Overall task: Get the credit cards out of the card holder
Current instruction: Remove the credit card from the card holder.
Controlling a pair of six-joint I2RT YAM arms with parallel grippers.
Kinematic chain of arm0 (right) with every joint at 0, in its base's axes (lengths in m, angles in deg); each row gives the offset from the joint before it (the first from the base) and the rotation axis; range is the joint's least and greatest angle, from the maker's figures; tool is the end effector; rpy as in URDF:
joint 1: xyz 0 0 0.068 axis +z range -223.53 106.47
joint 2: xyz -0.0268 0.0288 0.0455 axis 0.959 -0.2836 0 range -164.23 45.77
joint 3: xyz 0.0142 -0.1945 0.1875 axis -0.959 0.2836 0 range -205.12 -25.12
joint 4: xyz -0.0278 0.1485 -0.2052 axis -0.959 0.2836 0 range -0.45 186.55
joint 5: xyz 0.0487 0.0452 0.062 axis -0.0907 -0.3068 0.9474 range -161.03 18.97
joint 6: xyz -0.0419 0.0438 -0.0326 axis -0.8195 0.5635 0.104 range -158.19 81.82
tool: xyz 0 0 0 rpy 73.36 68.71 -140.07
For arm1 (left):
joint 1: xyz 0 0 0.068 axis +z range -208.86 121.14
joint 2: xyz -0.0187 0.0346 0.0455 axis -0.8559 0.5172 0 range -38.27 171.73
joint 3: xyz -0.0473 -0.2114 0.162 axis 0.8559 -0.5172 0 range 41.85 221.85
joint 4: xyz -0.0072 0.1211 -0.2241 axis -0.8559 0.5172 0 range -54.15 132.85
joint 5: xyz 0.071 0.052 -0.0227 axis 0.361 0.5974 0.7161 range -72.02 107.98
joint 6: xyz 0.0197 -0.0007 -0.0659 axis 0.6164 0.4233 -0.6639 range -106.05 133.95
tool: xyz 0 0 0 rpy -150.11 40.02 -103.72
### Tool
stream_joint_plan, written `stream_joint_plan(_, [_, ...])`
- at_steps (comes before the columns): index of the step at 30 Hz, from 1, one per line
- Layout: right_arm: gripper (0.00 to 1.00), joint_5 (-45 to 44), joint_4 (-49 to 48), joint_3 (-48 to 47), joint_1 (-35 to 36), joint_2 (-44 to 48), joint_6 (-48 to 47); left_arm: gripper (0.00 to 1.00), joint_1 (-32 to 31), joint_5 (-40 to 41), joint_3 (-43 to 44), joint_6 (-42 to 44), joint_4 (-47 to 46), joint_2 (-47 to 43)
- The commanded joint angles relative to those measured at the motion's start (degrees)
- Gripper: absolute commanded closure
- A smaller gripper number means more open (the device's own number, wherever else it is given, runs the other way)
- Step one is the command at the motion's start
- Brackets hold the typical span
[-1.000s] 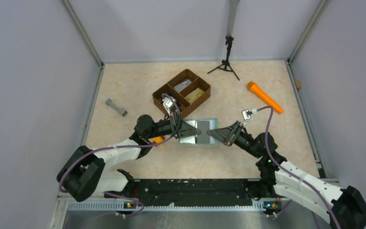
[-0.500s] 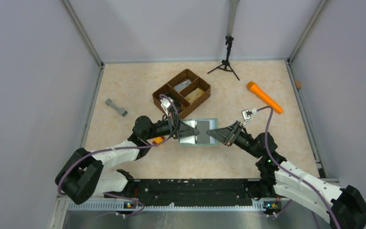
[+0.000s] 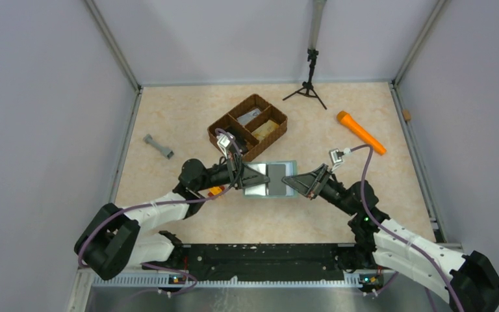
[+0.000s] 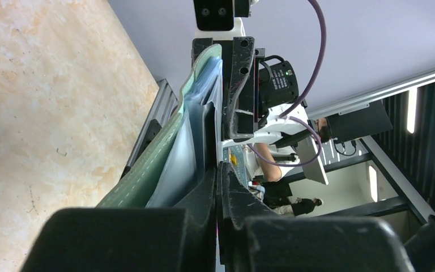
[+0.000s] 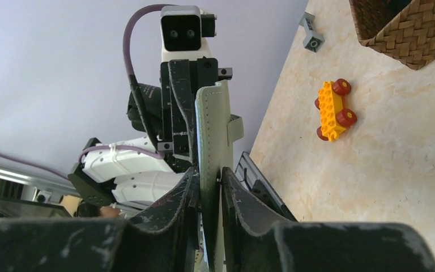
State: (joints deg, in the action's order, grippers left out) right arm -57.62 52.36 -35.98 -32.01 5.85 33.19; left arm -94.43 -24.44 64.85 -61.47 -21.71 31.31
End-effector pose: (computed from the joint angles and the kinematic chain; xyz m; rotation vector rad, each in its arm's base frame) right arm 0.1287 0.1311 0.2363 0.2133 1.6868 1.7284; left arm 0.1804 -0.1752 0.2489 0.1669 1.8075 -2.0022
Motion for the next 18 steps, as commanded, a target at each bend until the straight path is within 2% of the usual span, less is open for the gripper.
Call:
stream_joint_plan(1, [0.81,-0.1,-3.9,0.5,0.4,0.0,0.0,1.00,0.8,-0.8,-0.8,-0.9,-5.8,-1.9])
stream_joint_plan(4, [0.98,-0.2,-3.7,0.4,0.4,0.1,0.1,1.00,1.3,-1.2,-1.0,-1.0,-5.8,-2.1])
stream_joint_plan(5, [1.00,-0.3,-3.5,0.4,0.4,0.1,0.2,1.00,1.5,-1.3,-1.2,-1.1,-5.8,-2.1])
stream_joint_plan(18, [1.00,-1.4,-0.7,0.0,0.4,1.8,-0.8,1.00,3.8,-2.7,-2.7,-1.1,-5.4,-3.6])
